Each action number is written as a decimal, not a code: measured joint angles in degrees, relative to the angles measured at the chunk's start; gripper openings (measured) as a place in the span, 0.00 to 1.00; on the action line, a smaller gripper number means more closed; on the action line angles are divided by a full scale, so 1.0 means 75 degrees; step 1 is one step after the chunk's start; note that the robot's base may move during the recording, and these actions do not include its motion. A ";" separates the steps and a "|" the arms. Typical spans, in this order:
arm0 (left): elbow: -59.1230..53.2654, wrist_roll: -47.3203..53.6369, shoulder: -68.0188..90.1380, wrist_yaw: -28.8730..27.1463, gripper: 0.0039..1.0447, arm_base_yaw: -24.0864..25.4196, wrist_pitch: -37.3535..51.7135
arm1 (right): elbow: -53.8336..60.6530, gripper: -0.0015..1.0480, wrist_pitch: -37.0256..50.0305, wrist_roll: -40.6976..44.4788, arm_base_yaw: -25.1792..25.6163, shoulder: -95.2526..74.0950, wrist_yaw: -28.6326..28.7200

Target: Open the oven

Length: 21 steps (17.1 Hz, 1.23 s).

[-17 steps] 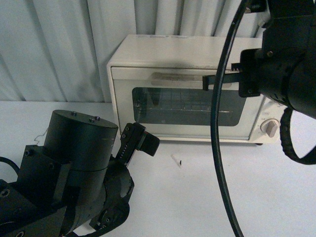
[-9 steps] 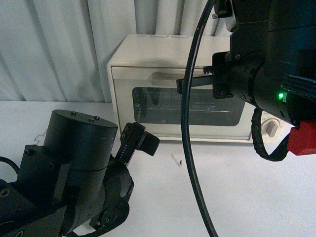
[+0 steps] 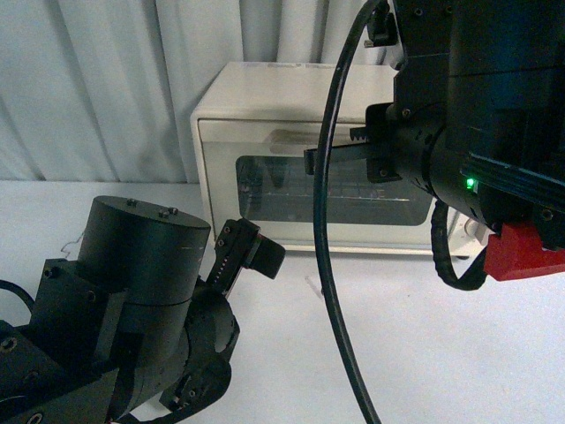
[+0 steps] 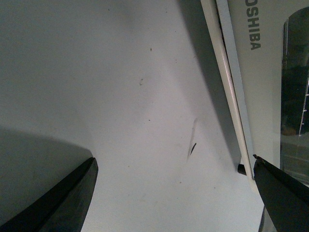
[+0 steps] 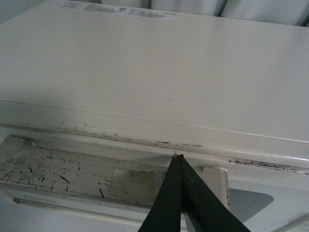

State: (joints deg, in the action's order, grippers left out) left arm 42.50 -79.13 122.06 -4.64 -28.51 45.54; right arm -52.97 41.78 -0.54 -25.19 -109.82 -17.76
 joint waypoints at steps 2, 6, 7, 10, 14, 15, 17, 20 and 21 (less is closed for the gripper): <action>0.0000 0.0000 0.0000 0.0000 0.94 0.0000 -0.0003 | -0.0061 0.02 0.0201 -0.0280 -0.0085 -0.0166 -0.0134; 0.0000 0.0000 0.0000 0.0000 0.94 0.0000 -0.0003 | 0.0877 0.02 0.0650 -0.0761 -0.0866 0.0140 -0.1105; 0.0000 0.0000 0.0000 0.0000 0.94 0.0000 -0.0003 | 0.1151 0.02 0.0635 -0.0775 -0.1040 0.0300 -0.1291; 0.0000 0.0000 0.0000 0.0000 0.94 0.0000 0.0000 | 0.2107 0.02 0.0507 -0.0714 -0.1466 0.1003 -0.1498; -0.0006 0.0000 0.0000 -0.0006 0.94 0.0023 -0.0003 | 0.3707 0.02 -0.0341 -0.0580 -0.1081 0.3847 -0.3080; -0.0006 -0.0003 0.0000 -0.0012 0.94 0.0023 -0.0006 | 0.4156 0.02 -0.1128 -0.0793 -0.0845 0.4800 -0.3494; -0.0006 -0.0003 0.0000 0.0000 0.94 0.0020 -0.0003 | 0.4709 0.02 -0.2366 -0.1355 -0.0583 0.5896 -0.3911; -0.0006 -0.0003 0.0000 0.0000 0.94 0.0020 -0.0006 | 0.5327 0.23 -0.5132 -0.3273 0.0379 0.8081 -0.3477; -0.0006 -0.0003 0.0000 -0.0003 0.94 0.0020 -0.0006 | 0.5353 0.34 -0.5957 -0.4176 0.0956 0.8580 -0.3031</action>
State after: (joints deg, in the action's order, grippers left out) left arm 42.46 -79.15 122.06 -4.67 -28.36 45.50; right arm -12.82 -2.90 -31.86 -18.02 -45.47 -40.49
